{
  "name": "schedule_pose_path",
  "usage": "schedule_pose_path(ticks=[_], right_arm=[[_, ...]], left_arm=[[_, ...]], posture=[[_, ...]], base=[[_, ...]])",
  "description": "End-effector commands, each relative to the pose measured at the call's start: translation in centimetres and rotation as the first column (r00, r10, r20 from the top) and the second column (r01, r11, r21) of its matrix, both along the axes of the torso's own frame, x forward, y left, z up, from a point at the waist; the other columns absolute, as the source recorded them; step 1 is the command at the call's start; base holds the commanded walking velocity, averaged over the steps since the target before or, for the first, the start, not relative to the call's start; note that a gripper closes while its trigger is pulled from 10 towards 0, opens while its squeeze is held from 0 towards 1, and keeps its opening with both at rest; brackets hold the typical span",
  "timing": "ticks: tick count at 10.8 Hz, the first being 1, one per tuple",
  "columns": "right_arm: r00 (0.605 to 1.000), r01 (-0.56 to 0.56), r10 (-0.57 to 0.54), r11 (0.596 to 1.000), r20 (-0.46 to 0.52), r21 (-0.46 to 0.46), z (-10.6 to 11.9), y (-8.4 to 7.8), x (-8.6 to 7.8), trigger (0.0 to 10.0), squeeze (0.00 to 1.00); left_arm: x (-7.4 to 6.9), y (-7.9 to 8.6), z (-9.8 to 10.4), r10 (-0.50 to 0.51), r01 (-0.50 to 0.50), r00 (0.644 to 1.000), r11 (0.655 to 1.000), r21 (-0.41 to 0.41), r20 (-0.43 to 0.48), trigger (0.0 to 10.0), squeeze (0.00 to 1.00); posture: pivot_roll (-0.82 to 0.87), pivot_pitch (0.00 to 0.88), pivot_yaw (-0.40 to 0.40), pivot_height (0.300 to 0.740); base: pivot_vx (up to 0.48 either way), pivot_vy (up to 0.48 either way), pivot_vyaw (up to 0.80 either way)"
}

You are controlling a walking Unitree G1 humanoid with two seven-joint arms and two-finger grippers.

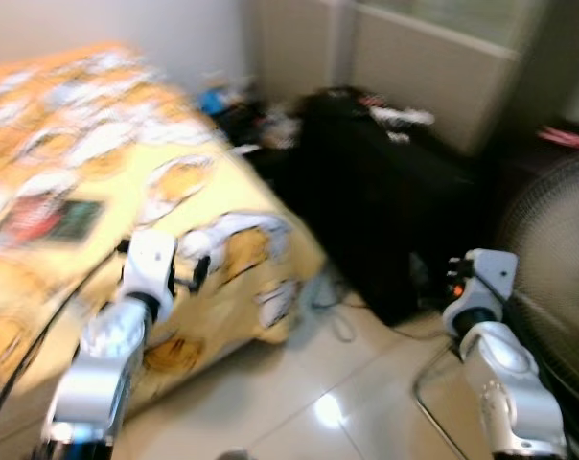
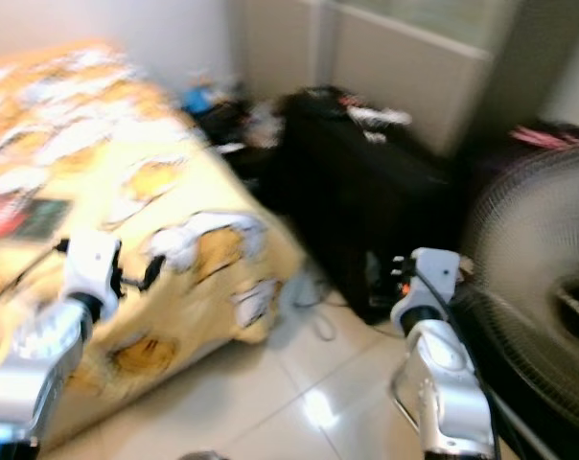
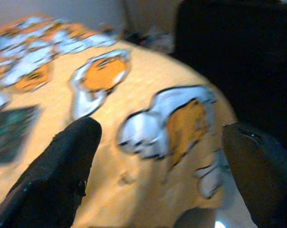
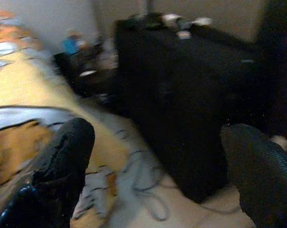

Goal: Clean up the room

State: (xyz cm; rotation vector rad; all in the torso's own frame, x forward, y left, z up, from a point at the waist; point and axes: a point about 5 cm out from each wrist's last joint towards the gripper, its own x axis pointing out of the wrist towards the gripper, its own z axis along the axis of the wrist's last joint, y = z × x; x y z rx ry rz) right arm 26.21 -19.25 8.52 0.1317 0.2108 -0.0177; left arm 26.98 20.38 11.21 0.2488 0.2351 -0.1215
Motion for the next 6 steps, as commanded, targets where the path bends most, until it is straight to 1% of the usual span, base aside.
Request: schedule_pose_path(ticks=[1, 4, 6], right_arm=[[1.000, 0.004, -0.004, 1.000, -0.001, 0.004, 0.23, -0.14, 0.16, 10.0, 1.00], [1.000, 0.017, -0.017, 0.999, -0.006, 0.028, 0.28, -0.36, 0.24, 10.0, 1.00], [1.000, 0.016, -0.016, 0.999, 0.013, 0.045, 0.50, -0.11, 0.28, 10.0, 1.00]], left_arm=[[0.07, -0.15, -0.22, 0.002, -0.002, 1.000, 1.000, 0.009, -0.008, 10.0, 0.00], [0.25, -0.28, -0.08, -0.001, 0.001, 1.000, 1.000, 0.024, -0.003, 10.0, 0.00], [0.21, -0.50, -0.17, -0.011, 0.011, 1.000, 1.000, 0.009, -0.002, 10.0, 0.00]], posture=[[-0.04, 0.000, -0.004, 0.740], [-0.04, 0.000, -0.006, 0.740], [-0.04, 0.000, -0.003, 0.740]], base=[[0.000, 0.000, 0.80], [0.000, 0.000, 0.80], [0.000, 0.000, 0.00]])
